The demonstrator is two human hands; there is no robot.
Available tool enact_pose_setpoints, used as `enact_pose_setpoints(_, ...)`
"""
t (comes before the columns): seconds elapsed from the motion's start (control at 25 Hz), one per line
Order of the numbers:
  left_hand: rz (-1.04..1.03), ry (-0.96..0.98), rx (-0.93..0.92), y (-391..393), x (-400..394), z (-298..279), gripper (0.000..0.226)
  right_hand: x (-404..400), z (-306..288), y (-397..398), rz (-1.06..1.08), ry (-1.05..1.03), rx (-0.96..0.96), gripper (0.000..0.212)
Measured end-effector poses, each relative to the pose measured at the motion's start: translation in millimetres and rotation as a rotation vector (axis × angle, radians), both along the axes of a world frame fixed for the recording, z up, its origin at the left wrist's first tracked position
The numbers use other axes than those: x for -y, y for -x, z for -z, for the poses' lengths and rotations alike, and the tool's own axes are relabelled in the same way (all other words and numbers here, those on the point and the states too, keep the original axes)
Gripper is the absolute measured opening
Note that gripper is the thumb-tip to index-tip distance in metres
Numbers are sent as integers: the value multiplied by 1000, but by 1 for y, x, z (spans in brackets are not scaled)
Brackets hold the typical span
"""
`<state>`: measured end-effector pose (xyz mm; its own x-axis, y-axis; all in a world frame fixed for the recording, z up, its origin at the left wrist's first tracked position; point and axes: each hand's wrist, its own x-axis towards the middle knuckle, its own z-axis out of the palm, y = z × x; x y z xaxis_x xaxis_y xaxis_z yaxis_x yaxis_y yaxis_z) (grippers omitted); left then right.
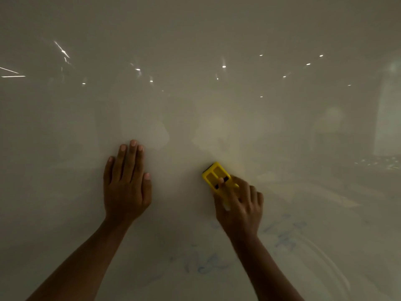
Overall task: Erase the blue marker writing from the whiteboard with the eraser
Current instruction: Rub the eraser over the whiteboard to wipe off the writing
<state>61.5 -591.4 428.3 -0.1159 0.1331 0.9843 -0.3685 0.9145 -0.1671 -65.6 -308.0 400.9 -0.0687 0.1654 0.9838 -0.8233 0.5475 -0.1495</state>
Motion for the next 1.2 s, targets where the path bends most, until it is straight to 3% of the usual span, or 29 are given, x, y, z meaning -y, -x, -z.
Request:
enact_pose_setpoints(0.08,3,4,0,-1,-2,1,64,20,32,-13,-30,-120,-20,14)
enact_pose_setpoints(0.2,7,4,-3,0,0,2,65,32,99,-26,-64,-623,-310,17)
enact_pose_setpoints(0.24,11,5,-5,0,0,2,65,17,98,-17,-52,-682,-337,20)
enact_pose_setpoints(0.28,10,9,-10,1,0,2,65,0,91,-5,-14,-645,-318,24)
enact_pose_setpoints(0.44,5,-1,-23,2,-2,1,64,-74,59,35,198,-27,48,32)
enact_pose_setpoints(0.52,0,-7,-21,4,-3,2,64,-55,63,35,3,202,260,25)
enact_pose_setpoints(0.56,-7,-11,-17,4,-5,2,64,-34,63,23,-116,189,280,28)
enact_pose_setpoints(0.6,-11,-16,-9,3,-7,1,64,-16,69,8,-212,-15,178,30)
enact_pose_setpoints(0.68,-19,-35,6,1,-9,1,65,-1,88,-6,-125,-590,-245,23)
enact_pose_setpoints(0.72,-17,-36,20,0,-10,2,65,-9,83,0,-38,-684,-387,22)
enact_pose_setpoints(0.8,-5,12,78,1,-12,11,65,-23,70,14,98,-420,-271,28)
enact_pose_setpoints(0.88,0,97,137,5,-13,19,65,-30,57,16,34,45,97,33)
enact_pose_setpoints(0.96,5,112,145,7,-9,21,66,-13,54,6,-58,105,327,29)
enact_pose_setpoints(1.0,16,102,147,7,-7,19,67,9,77,-4,-28,75,285,26)
enact_pose_setpoints(1.12,22,96,144,8,-6,19,67,50,141,-30,-62,-485,-132,24)
enact_pose_setpoints(1.2,40,97,136,7,-9,19,66,31,144,-17,-61,-717,-387,21)
